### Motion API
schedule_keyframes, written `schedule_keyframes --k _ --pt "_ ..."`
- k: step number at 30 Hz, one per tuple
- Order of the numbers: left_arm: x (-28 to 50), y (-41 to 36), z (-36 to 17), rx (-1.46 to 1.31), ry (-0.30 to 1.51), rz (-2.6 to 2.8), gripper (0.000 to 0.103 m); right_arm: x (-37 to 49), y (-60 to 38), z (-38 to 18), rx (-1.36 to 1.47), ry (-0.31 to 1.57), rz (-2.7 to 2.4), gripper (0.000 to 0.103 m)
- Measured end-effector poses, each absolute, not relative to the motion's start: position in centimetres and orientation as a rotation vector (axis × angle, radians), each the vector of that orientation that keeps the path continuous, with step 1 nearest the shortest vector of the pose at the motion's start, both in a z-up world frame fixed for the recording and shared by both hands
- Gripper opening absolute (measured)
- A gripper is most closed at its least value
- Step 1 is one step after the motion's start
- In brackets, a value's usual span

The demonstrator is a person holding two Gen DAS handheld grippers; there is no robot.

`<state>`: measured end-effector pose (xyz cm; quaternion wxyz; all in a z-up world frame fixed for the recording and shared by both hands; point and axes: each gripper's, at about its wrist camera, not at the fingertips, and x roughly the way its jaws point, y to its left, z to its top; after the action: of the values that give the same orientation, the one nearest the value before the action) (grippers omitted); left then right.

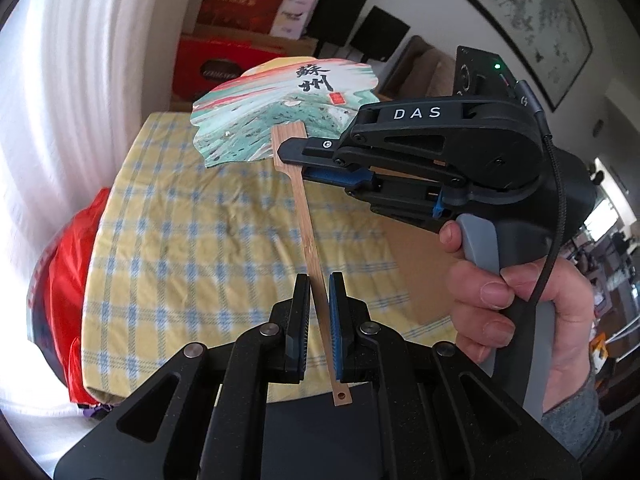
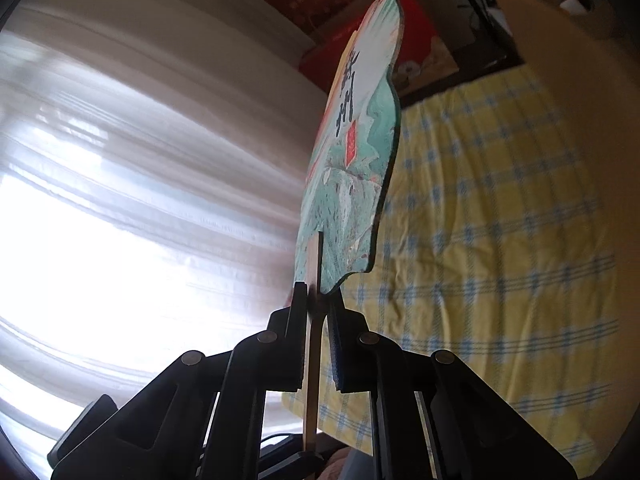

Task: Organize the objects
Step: 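Lift the paper fan and carry it toward the cardboard box with both grippers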

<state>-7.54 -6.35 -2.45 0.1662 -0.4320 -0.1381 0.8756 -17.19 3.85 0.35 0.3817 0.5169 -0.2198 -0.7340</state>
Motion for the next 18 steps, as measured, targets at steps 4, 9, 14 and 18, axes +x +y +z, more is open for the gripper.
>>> schedule_keyframes --k 4,9,14,18 --pt "-7.9 -4.3 -0.7 -1.185 -0.359 2.484 0.009 -17.4 5.7 2.1 1.281 -0.569 -1.907 0.010" --pt "-8.7 -1.7 1.1 -1.144 -0.319 2.462 0.010 -17.1 8.3 3.6 1.240 -0.595 -1.953 0.010" --pt "-9.6 1.4 2.6 -1.112 -0.281 2.427 0.010 -18.0 11.7 5.1 1.215 -0.621 -1.996 0.010" --pt "-10.6 4.2 3.5 -1.095 -0.259 2.399 0.010 -18.9 14.4 5.6 1.199 -0.635 -2.036 0.010"
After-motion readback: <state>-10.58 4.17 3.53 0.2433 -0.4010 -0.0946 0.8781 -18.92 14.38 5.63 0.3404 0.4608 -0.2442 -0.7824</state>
